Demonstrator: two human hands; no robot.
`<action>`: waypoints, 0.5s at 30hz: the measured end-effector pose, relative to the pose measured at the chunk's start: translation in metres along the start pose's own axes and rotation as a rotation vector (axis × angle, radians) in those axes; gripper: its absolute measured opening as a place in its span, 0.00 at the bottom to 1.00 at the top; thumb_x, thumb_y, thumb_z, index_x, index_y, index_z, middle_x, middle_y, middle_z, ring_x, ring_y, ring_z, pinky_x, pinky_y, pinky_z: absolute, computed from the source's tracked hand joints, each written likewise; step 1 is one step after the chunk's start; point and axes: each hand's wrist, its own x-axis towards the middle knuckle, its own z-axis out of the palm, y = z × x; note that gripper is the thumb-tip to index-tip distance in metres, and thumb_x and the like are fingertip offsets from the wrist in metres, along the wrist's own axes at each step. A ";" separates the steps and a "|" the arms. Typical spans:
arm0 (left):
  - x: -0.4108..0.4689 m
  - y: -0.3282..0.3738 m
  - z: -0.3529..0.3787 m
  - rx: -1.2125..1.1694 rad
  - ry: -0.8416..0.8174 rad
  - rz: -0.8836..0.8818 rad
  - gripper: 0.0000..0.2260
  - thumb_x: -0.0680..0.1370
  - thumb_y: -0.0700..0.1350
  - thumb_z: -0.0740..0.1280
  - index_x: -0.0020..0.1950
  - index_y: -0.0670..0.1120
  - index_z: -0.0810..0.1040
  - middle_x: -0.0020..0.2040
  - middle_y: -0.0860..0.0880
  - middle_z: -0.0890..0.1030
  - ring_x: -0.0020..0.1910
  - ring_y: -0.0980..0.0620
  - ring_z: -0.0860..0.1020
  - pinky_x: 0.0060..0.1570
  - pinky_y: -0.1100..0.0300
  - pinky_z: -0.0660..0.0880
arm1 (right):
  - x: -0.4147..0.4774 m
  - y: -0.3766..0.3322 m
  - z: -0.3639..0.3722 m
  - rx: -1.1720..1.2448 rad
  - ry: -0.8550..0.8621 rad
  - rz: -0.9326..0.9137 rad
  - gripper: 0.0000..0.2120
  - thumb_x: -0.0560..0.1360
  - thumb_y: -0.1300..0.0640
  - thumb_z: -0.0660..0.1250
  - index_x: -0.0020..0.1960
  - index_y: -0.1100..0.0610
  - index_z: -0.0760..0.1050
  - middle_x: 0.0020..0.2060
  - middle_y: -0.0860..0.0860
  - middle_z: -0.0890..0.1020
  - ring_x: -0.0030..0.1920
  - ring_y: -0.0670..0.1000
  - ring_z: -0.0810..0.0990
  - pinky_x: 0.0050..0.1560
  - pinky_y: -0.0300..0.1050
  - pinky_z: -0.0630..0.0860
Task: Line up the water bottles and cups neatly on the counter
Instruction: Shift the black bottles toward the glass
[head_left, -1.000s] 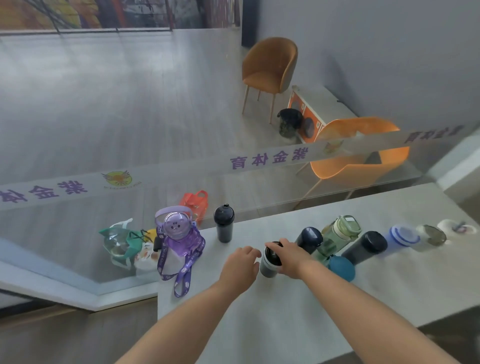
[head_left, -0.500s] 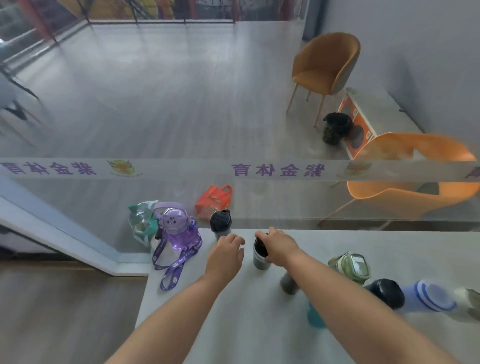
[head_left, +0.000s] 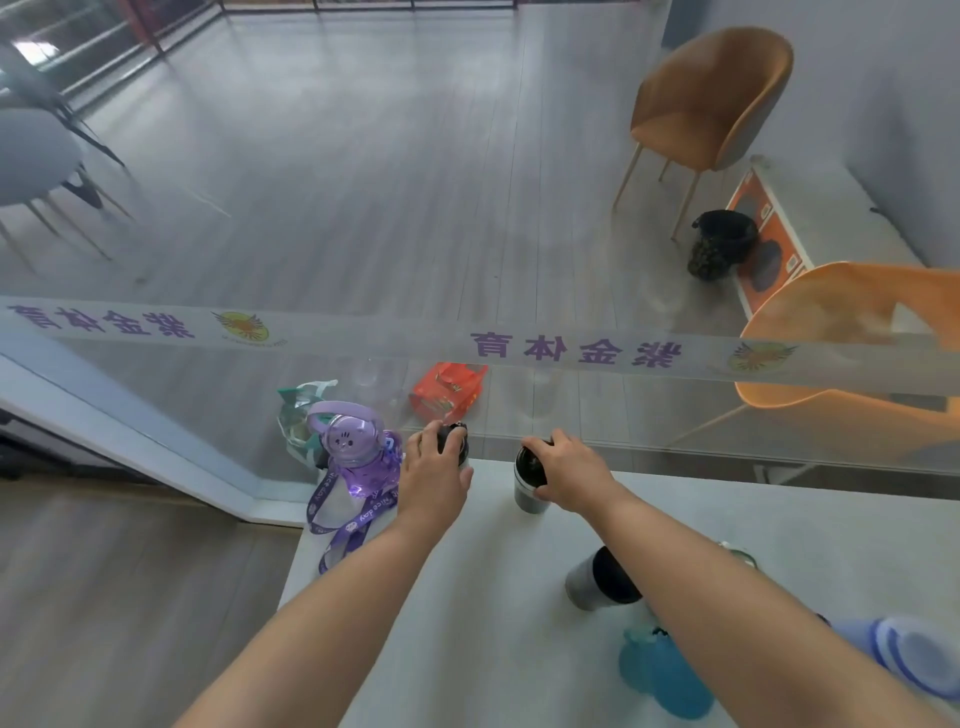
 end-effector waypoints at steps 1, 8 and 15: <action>0.001 0.000 0.001 -0.024 -0.003 -0.021 0.24 0.77 0.49 0.68 0.71 0.52 0.66 0.73 0.45 0.63 0.71 0.41 0.60 0.69 0.46 0.65 | 0.001 0.001 0.000 0.003 -0.001 0.000 0.33 0.74 0.50 0.73 0.75 0.47 0.63 0.63 0.56 0.72 0.63 0.59 0.74 0.61 0.54 0.76; 0.007 -0.006 0.003 -0.108 0.013 -0.032 0.21 0.76 0.44 0.68 0.69 0.48 0.71 0.72 0.44 0.66 0.67 0.39 0.63 0.68 0.47 0.65 | 0.006 0.001 -0.002 -0.004 0.011 0.009 0.34 0.73 0.49 0.73 0.75 0.46 0.63 0.63 0.55 0.74 0.62 0.58 0.74 0.60 0.52 0.75; 0.009 -0.011 0.000 -0.077 0.008 -0.007 0.22 0.75 0.45 0.69 0.69 0.49 0.71 0.71 0.44 0.67 0.67 0.40 0.64 0.67 0.48 0.66 | 0.007 -0.001 -0.003 -0.016 0.000 0.025 0.34 0.73 0.48 0.73 0.75 0.45 0.63 0.62 0.55 0.74 0.62 0.58 0.75 0.60 0.52 0.74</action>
